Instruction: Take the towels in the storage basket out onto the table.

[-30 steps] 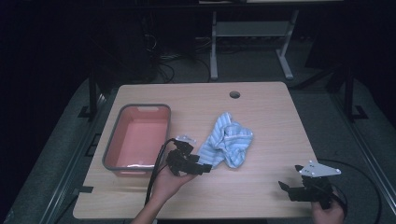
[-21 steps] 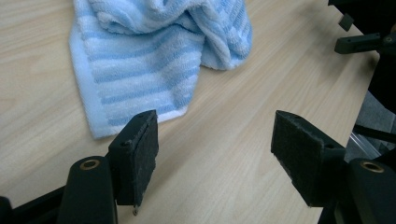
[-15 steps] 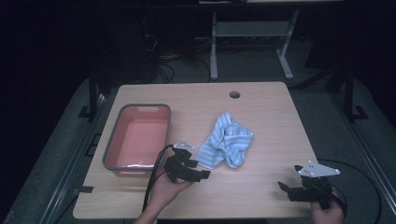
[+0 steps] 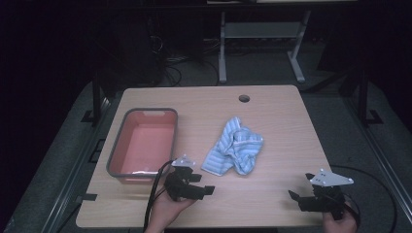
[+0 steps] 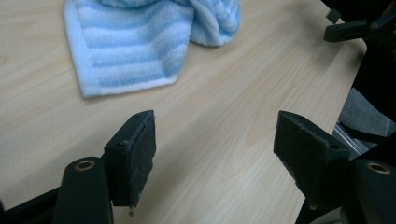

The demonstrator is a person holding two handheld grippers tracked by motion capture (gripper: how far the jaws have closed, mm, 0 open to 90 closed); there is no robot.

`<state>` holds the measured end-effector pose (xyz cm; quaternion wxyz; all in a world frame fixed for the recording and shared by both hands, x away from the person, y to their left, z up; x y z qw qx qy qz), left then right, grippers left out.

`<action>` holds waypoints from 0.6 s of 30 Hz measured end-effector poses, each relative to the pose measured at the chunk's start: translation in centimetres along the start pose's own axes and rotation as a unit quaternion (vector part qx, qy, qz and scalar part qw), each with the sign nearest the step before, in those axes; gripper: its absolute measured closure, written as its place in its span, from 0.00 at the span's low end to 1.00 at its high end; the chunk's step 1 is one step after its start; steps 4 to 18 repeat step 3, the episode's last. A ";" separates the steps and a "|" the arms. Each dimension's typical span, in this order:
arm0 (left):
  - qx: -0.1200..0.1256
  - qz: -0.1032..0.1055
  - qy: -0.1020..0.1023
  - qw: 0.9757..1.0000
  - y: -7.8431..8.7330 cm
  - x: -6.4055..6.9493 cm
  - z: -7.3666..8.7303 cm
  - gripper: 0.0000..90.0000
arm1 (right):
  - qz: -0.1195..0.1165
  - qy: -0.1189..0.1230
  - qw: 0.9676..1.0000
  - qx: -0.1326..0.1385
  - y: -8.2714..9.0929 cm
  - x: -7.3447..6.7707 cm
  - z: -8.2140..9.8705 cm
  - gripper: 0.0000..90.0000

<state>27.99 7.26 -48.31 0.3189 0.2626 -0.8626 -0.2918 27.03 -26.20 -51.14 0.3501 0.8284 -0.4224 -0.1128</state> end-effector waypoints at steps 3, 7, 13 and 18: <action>-0.008 -0.018 -0.018 1.000 0.1 0.0 0.7 0.31 | -0.004 0.004 1.000 -0.001 -0.1 -0.1 0.1 0.15; -0.008 -0.018 -0.018 1.000 0.1 0.0 0.7 0.31 | -0.004 0.004 1.000 -0.001 -0.1 -0.1 0.1 0.15; -0.008 -0.018 -0.018 1.000 0.1 0.0 0.7 0.31 | -0.004 0.004 1.000 -0.001 -0.1 -0.1 0.1 0.15; -0.008 -0.018 -0.018 1.000 0.1 0.0 0.7 0.31 | -0.004 0.004 1.000 -0.001 -0.1 -0.1 0.1 0.15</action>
Point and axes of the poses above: each handheld gripper's, and its own axes: y roughly backward along the jaws, z roughly out of its underside, x roughly to its right, the point moved 8 cm from there along -y, roughly forward along the jaws, and after that the axes turned 4 degrees about y, right-handed, at the moved point
